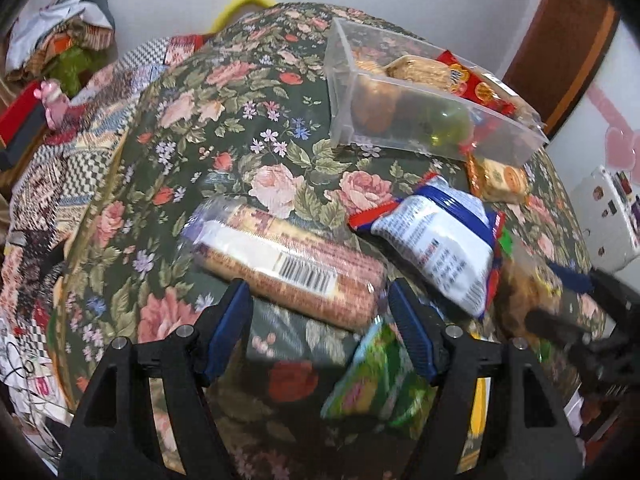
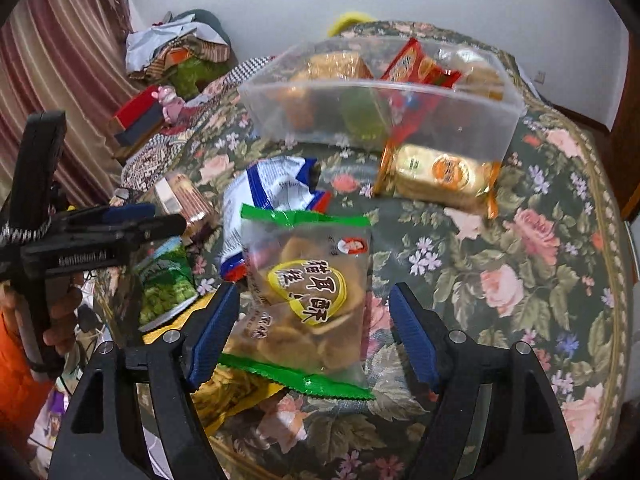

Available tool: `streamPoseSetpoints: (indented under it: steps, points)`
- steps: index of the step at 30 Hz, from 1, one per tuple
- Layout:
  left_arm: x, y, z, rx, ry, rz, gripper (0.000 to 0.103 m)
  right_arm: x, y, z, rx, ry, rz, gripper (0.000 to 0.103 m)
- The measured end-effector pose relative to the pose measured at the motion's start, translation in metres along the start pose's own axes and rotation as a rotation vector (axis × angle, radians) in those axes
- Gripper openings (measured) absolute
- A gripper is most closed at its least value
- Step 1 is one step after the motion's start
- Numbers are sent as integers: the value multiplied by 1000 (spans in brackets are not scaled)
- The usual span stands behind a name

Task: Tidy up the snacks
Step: 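Move both tools back over the remaining snack pile, then grasp the green-labelled pastry bag with the right tool while the left tool grasps the wafer roll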

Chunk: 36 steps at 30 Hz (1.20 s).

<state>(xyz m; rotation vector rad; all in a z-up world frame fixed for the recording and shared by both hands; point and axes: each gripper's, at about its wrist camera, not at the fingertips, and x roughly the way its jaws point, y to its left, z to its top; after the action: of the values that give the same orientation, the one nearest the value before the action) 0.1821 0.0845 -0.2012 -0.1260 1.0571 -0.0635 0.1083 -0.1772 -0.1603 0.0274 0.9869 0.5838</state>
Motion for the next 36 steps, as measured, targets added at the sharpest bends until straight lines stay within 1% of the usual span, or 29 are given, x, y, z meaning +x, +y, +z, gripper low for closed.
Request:
streamPoseSetpoints:
  steps: [4, 7, 9, 10, 12, 15, 17, 19, 20, 21, 22, 25, 28, 36]
  points:
    - [12, 1, 10, -23, 10, -23, 71, 7, -5, -1, 14, 8, 17, 74]
    - [19, -3, 18, -21, 14, -31, 71, 8, -9, -1, 16, 2, 5, 74]
    - [24, -8, 24, -14, 13, -26, 71, 9, -13, -1, 23, -1, 2, 70]
    - [25, -10, 26, -11, 12, -24, 71, 9, -13, -1, 26, -2, 2, 63]
    - [28, -14, 32, -3, 8, -20, 71, 10, -15, 1, 32, -1, -7, 56]
    - [36, -17, 37, 6, 2, 14, 71, 6, -23, 1, 50, -20, -18, 54]
    - [41, -16, 37, 8, 7, 30, 66, 3, -27, 0, 57, -30, -30, 50]
    - [42, -15, 33, 27, -9, 56, 56, 0, -33, -1, 70, -41, -39, 49]
    - [40, -15, 31, 38, -20, 67, 53, -2, -35, -2, 77, -46, -42, 49]
    - [39, -15, 29, 48, -27, 81, 47, -3, -38, -1, 82, -49, -45, 48]
    - [37, -14, 27, 55, -33, 88, 46, -5, -40, -2, 88, -54, -50, 48]
    - [30, -10, 25, 52, -50, 100, 45, -9, -47, 1, 99, -68, -55, 47]
    - [14, -13, 23, 74, -97, 111, 44, -18, -46, 5, 97, -96, -63, 47]
    - [-29, -28, 31, 97, -199, 68, 44, -37, -39, 28, 69, -182, -72, 46]
